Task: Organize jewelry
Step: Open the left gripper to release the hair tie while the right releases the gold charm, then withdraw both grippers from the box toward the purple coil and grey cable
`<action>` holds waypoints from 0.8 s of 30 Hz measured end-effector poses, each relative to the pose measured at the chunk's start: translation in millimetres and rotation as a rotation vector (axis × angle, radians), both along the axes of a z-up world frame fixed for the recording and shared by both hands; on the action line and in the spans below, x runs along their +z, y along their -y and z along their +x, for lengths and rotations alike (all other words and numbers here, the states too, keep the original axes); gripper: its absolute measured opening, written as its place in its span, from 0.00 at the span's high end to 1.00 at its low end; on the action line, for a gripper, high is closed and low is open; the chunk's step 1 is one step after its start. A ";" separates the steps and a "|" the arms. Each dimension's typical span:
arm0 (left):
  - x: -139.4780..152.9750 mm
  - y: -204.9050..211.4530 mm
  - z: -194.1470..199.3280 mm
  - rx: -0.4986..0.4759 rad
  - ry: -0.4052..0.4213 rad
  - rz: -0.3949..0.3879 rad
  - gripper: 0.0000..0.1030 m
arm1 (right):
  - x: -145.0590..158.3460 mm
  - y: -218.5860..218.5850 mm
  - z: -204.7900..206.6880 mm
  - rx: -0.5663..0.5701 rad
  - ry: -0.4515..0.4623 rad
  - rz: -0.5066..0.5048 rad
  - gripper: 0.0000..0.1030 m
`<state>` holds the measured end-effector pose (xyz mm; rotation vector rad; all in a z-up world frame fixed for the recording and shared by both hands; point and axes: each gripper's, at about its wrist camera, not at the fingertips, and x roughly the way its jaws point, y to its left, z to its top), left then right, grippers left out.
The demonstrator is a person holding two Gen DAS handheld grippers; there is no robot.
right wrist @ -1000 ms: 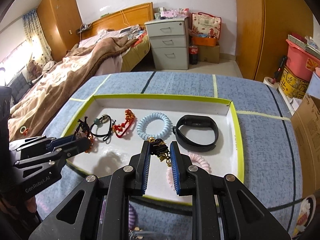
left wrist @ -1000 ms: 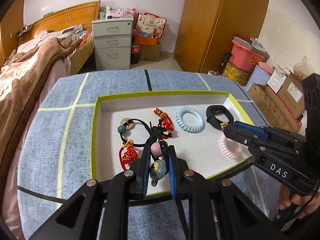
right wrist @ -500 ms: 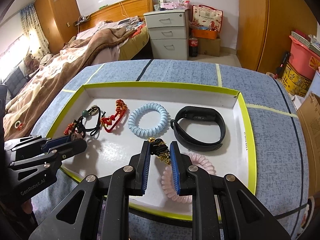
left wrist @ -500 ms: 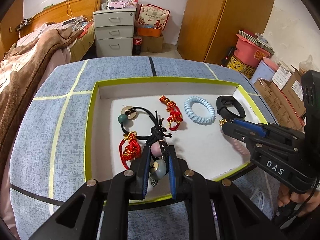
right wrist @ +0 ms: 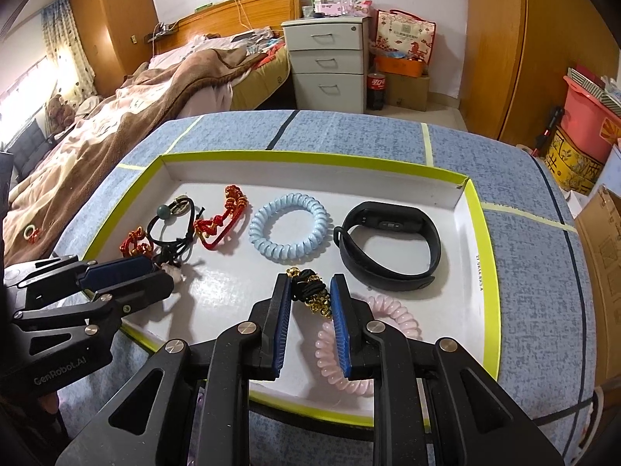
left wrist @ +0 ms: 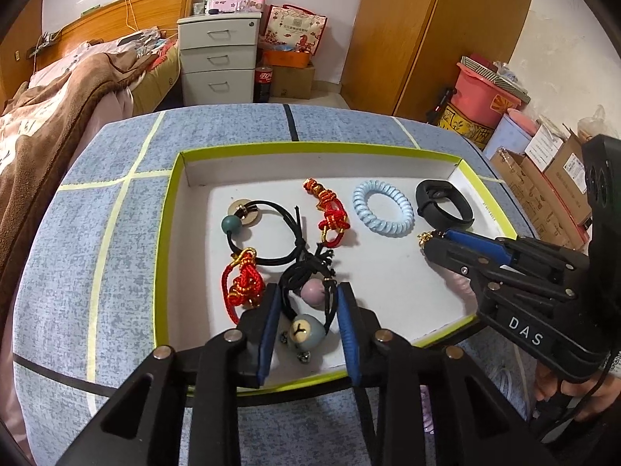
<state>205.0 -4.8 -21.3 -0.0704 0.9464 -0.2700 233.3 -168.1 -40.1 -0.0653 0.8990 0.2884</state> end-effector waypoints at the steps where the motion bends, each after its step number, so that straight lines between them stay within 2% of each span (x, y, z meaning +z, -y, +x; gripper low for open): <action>1: 0.4 0.4 -0.5 0.001 0.004 0.009 0.69 | 0.0 0.0 0.1 0.000 -0.001 0.002 0.79; 7: 2.9 0.8 -3.9 0.002 0.014 0.007 0.62 | 0.8 -1.0 -2.0 -0.004 -0.002 0.010 0.78; 11: 5.4 -0.4 -7.2 0.009 0.020 0.005 0.60 | 2.8 0.3 -5.1 -0.008 0.002 0.025 0.69; 24: 26.8 -6.9 -37.0 0.042 0.074 -0.005 0.52 | 26.0 8.0 -34.5 -0.017 0.063 0.073 0.69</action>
